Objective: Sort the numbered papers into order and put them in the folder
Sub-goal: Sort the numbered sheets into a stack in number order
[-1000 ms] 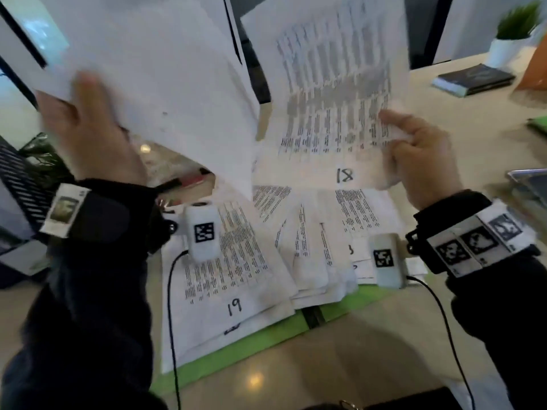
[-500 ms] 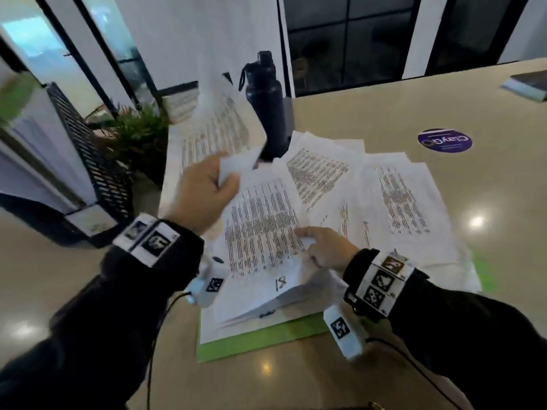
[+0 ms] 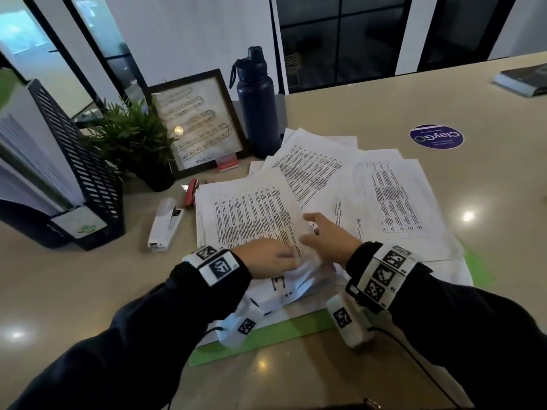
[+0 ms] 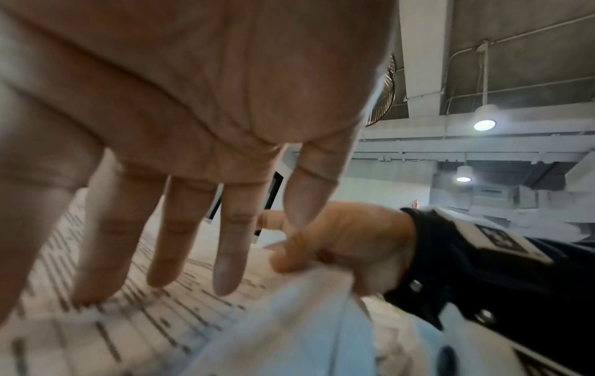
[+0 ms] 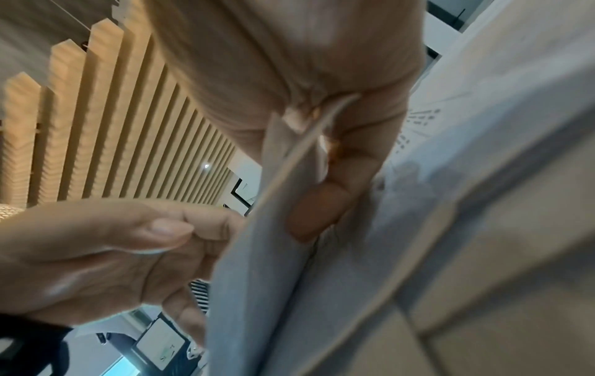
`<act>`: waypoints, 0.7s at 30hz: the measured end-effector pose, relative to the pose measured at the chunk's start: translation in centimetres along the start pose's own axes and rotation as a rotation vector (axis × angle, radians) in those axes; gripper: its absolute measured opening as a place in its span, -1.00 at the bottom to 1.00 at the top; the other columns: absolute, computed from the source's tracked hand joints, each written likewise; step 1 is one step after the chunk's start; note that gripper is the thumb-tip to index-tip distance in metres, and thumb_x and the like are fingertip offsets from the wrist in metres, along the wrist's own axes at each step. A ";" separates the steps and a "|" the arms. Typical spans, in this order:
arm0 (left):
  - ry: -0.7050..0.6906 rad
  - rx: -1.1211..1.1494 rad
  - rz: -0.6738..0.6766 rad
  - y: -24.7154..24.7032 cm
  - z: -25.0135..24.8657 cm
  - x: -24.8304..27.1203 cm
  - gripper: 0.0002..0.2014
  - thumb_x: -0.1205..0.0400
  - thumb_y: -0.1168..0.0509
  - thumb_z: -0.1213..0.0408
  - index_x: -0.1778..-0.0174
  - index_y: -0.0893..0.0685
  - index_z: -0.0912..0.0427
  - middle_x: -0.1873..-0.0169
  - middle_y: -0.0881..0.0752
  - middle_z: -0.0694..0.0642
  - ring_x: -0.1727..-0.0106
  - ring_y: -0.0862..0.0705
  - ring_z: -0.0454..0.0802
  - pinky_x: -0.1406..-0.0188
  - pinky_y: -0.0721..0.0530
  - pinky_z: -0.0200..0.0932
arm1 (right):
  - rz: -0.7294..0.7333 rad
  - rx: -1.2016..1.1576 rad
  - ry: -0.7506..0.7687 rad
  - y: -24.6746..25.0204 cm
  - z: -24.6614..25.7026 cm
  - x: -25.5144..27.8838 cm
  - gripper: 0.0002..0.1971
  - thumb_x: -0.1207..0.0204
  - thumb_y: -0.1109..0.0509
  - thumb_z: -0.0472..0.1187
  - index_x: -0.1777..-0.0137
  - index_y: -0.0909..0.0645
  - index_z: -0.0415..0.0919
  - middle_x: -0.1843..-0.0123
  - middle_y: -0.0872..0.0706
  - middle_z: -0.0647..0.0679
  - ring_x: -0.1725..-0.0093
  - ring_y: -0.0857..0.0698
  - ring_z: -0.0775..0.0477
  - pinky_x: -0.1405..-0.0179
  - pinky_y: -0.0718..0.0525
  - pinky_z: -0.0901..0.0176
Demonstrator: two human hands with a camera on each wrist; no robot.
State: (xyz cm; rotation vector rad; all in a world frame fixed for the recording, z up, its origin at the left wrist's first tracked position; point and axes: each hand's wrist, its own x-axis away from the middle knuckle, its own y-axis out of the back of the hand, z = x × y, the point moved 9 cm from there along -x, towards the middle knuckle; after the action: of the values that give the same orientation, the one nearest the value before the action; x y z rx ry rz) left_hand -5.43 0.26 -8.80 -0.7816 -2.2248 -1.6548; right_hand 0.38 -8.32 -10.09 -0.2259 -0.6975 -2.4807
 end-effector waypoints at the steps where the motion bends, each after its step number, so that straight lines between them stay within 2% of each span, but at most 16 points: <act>1: 0.010 0.026 0.027 0.2 0.3 0.4 -0.67 -0.69 -0.08 0.07 -0.17 -0.63 0.15 -0.17 -0.64 0.15 -0.15 -0.59 0.05 -0.21 -0.50 -0.06 | 0.013 0.049 0.009 -0.3 -0.1 -0.1 -0.42 -0.56 -0.24 -0.30 -0.56 -0.21 -0.04 0.22 -0.54 0.02 0.38 -0.52 0.06 0.43 -0.46 0.29; 2: 0.037 0.034 0.026 0.7 0.8 0.9 -0.67 -0.70 -0.09 0.13 -0.31 -0.58 0.13 -0.31 -0.59 0.10 -0.28 -0.55 0.04 -0.32 -0.46 -0.07 | 0.028 0.075 0.006 -0.6 -0.1 0.0 -0.34 -0.53 -0.20 -0.40 -0.59 -0.15 0.01 0.23 -0.55 -0.02 0.43 -0.51 0.04 0.53 -0.46 0.30; 3: 0.065 0.026 0.005 1.4 1.3 1.4 -0.67 -0.70 -0.11 0.17 -0.37 -0.55 0.11 -0.38 -0.55 0.07 -0.35 -0.52 0.02 -0.35 -0.44 -0.09 | 0.046 0.084 0.012 -0.8 0.1 0.2 -0.31 -0.51 -0.17 -0.46 -0.60 -0.14 0.02 0.17 -0.60 -0.07 0.40 -0.57 0.00 0.56 -0.50 0.29; 4: 0.084 0.025 -0.034 2.2 1.7 1.8 -0.67 -0.70 -0.12 0.18 -0.37 -0.54 0.09 -0.40 -0.54 0.07 -0.35 -0.51 0.02 -0.33 -0.44 -0.10 | 0.062 0.093 0.024 -1.1 0.2 0.3 -0.30 -0.50 -0.15 -0.51 -0.60 -0.16 0.01 0.00 -0.65 -0.13 0.25 -0.67 -0.06 0.48 -0.58 0.27; 5: 0.095 0.035 -0.084 3.1 2.0 2.1 -0.68 -0.69 -0.13 0.19 -0.35 -0.55 0.08 -0.38 -0.55 0.08 -0.30 -0.53 0.01 -0.28 -0.45 -0.12 | 0.077 0.126 0.031 -1.5 0.4 0.4 -0.30 -0.50 -0.14 -0.53 -0.60 -0.18 -0.01 -0.22 -0.63 -0.17 0.00 -0.70 -0.12 0.31 -0.65 0.22; 6: 0.096 0.055 -0.138 4.2 2.0 2.4 -0.70 -0.69 -0.15 0.19 -0.33 -0.56 0.07 -0.35 -0.57 0.08 -0.24 -0.54 -0.01 -0.21 -0.46 -0.15 | 0.104 0.173 0.042 -1.9 0.4 0.4 -0.31 -0.50 -0.14 -0.53 -0.60 -0.18 -0.03 -0.41 -0.54 -0.16 -0.23 -0.64 -0.15 0.11 -0.66 0.20; 8: 0.083 0.112 -0.243 6.4 1.3 3.0 -0.72 -0.68 -0.17 0.21 -0.30 -0.58 0.06 -0.28 -0.60 0.03 -0.11 -0.53 -0.10 -0.08 -0.44 -0.21 | 0.195 0.244 0.055 -3.1 0.5 0.7 -0.35 -0.54 -0.14 -0.44 -0.61 -0.17 -0.03 -0.57 -0.38 -0.12 -0.46 -0.46 -0.12 -0.30 -0.51 0.16; 9: 0.068 0.145 -0.293 7.5 0.8 3.2 -0.73 -0.68 -0.18 0.23 -0.29 -0.59 0.07 -0.24 -0.61 0.01 -0.08 -0.52 -0.13 -0.06 -0.41 -0.24 | 0.216 0.254 0.066 -3.3 0.6 1.0 -0.39 -0.57 -0.15 -0.38 -0.61 -0.16 -0.02 -0.59 -0.35 -0.11 -0.50 -0.42 -0.11 -0.38 -0.41 0.18; 10: 0.055 0.183 -0.337 8.5 0.3 3.4 -0.73 -0.67 -0.20 0.24 -0.28 -0.61 0.08 -0.21 -0.62 -0.01 -0.07 -0.52 -0.14 -0.05 -0.42 -0.25 | 0.210 0.251 0.078 -3.1 0.8 1.2 -0.42 -0.60 -0.16 -0.32 -0.61 -0.16 -0.03 -0.57 -0.37 -0.11 -0.48 -0.44 -0.11 -0.33 -0.39 0.20; 11: 0.037 0.227 -0.372 9.4 -0.4 3.4 -0.73 -0.67 -0.21 0.25 -0.27 -0.62 0.08 -0.20 -0.62 -0.02 -0.09 -0.55 -0.13 -0.08 -0.46 -0.23 | 0.171 0.237 0.092 -2.3 1.0 1.5 -0.44 -0.62 -0.17 -0.28 -0.61 -0.17 -0.06 -0.50 -0.44 -0.15 -0.37 -0.54 -0.12 -0.22 -0.43 0.20; 12: 0.019 0.272 -0.404 10.1 -1.0 3.4 -0.74 -0.66 -0.22 0.25 -0.25 -0.63 0.07 -0.20 -0.63 -0.03 -0.12 -0.58 -0.10 -0.12 -0.51 -0.19 | 0.095 0.208 0.112 -0.8 1.3 1.6 -0.47 -0.63 -0.18 -0.25 -0.59 -0.21 -0.10 -0.37 -0.53 -0.19 -0.14 -0.65 -0.09 -0.07 -0.49 0.19; 13: 0.009 0.304 -0.426 10.6 -1.4 3.3 -0.75 -0.66 -0.22 0.26 -0.24 -0.64 0.07 -0.20 -0.64 -0.03 -0.16 -0.60 -0.08 -0.17 -0.54 -0.16 | -0.005 0.161 0.124 0.9 1.5 1.8 -0.51 -0.63 -0.18 -0.25 -0.56 -0.26 -0.14 -0.22 -0.59 -0.19 0.10 -0.65 -0.02 0.09 -0.53 0.19; 14: -0.010 0.321 -0.434 11.0 -2.4 2.6 -0.75 -0.65 -0.22 0.27 -0.23 -0.64 0.08 -0.19 -0.65 -0.03 -0.18 -0.61 -0.07 -0.19 -0.56 -0.14 | -0.115 0.097 0.106 3.7 0.8 2.2 -0.56 -0.64 -0.18 -0.26 -0.52 -0.31 -0.17 -0.08 -0.60 -0.15 0.24 -0.58 0.02 0.23 -0.55 0.18; 16: -0.013 0.322 -0.451 11.4 -3.2 1.9 -0.74 -0.65 -0.21 0.29 -0.24 -0.64 0.09 -0.16 -0.65 -0.06 -0.13 -0.61 -0.09 -0.14 -0.56 -0.18 | -0.240 -0.149 0.013 8.1 -0.7 2.5 -0.65 -0.64 -0.17 -0.31 -0.41 -0.41 -0.16 0.10 -0.56 -0.07 0.32 -0.49 0.02 0.42 -0.54 0.24; 18: -0.026 0.298 -0.419 11.1 -4.4 0.4 -0.72 -0.65 -0.20 0.33 -0.26 -0.63 0.09 -0.14 -0.61 -0.09 -0.09 -0.57 -0.14 -0.06 -0.50 -0.25 | -0.320 -0.347 -0.101 12.3 -3.1 3.6 -0.74 -0.62 -0.18 -0.34 -0.26 -0.50 -0.13 0.17 -0.53 -0.06 0.31 -0.47 -0.01 0.40 -0.56 0.21; 21: -0.066 0.253 -0.294 9.3 -6.7 -2.6 -0.69 -0.63 -0.18 0.37 -0.27 -0.61 0.10 -0.24 -0.61 -0.02 -0.22 -0.57 -0.08 -0.06 -0.48 -0.25 | -0.376 -0.377 -0.209 16.6 -6.1 5.9 -0.82 -0.62 -0.19 -0.31 -0.13 -0.56 -0.13 0.14 -0.57 -0.09 0.21 -0.54 -0.07 0.22 -0.62 0.05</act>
State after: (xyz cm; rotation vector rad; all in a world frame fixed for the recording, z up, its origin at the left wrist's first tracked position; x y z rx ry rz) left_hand 1.20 -4.82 -0.56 -0.4695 -2.6328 -1.4355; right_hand 4.49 -26.11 -6.36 -0.5443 -0.3685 -2.9715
